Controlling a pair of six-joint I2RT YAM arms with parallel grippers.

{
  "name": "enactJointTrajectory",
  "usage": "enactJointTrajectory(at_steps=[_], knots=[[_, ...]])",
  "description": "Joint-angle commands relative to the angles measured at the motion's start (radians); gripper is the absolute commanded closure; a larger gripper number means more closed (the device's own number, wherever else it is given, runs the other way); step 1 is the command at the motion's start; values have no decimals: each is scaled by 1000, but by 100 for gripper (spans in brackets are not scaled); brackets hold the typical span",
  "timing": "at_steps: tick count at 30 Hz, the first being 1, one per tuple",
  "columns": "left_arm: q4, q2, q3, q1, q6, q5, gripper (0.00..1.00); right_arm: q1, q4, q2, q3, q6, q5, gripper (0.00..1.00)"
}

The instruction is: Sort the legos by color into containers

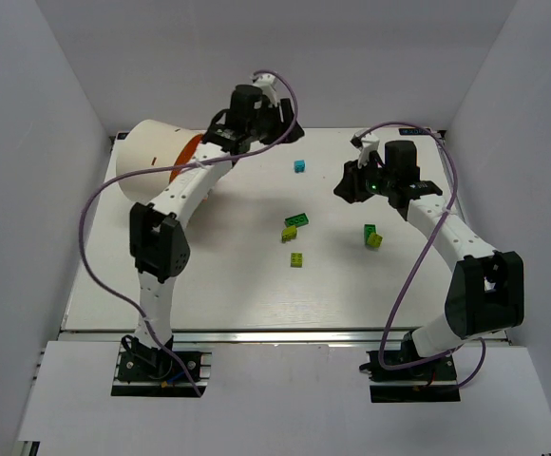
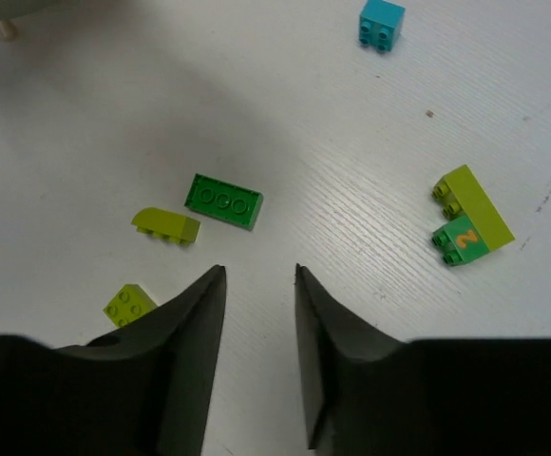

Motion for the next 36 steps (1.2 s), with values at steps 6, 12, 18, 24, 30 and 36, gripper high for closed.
enactJointTrajectory(at_steps=[6,12,18,24,30,36], knots=[[175,196,70,-70,-189,-307,30,-14,61,1,51,145,151,46],[201,362,201,-131,-189,-537,30,-34,82,-16,22,172,144,46],[244,458,226,-151,-179,-639,26,-56,119,-49,-33,199,141,46],[219,515,231,-160,-181,-731,23,-82,125,-50,-58,222,126,46],[261,570,260,-160,-176,-735,22,-103,141,-53,-76,232,102,46],[271,613,268,-160,-170,-758,22,-126,152,-59,-93,245,81,46]])
